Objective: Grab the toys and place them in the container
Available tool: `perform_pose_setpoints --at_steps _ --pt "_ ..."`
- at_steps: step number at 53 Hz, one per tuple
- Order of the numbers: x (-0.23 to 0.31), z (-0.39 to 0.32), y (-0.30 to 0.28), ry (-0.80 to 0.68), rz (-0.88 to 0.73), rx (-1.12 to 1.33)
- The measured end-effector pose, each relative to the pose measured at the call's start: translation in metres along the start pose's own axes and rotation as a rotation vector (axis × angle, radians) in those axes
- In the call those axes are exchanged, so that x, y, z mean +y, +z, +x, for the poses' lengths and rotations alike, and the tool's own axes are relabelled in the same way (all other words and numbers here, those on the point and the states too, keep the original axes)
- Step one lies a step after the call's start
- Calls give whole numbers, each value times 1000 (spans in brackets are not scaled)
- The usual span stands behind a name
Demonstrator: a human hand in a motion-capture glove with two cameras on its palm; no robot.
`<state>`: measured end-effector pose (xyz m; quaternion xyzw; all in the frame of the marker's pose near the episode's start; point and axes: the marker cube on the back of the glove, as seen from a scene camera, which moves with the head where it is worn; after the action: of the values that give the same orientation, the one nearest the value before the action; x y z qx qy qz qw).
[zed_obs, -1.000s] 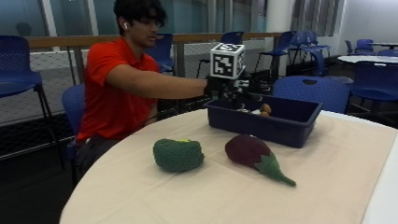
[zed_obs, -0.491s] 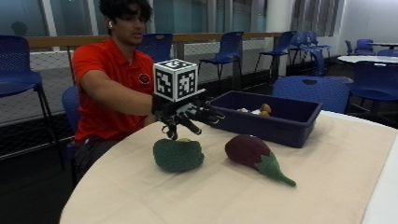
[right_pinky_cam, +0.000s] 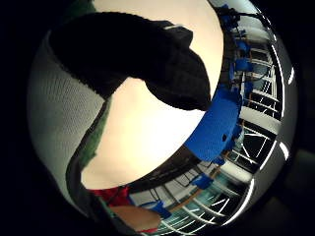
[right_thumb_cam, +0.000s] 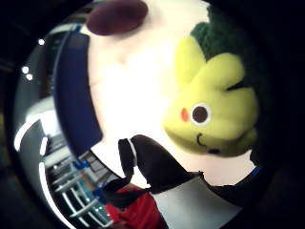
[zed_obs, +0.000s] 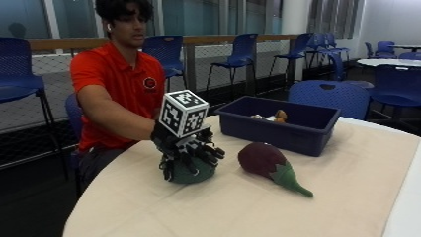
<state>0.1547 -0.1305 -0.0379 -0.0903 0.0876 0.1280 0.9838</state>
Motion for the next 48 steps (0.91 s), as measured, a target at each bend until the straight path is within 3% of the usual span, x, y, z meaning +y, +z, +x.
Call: perform_pose_setpoints --at_steps 17,34,48 --pt "0 -6 18 -48 -60 36" --pt "9 -7 9 -22 187 103" --pt "26 -15 -52 -8 273 79"
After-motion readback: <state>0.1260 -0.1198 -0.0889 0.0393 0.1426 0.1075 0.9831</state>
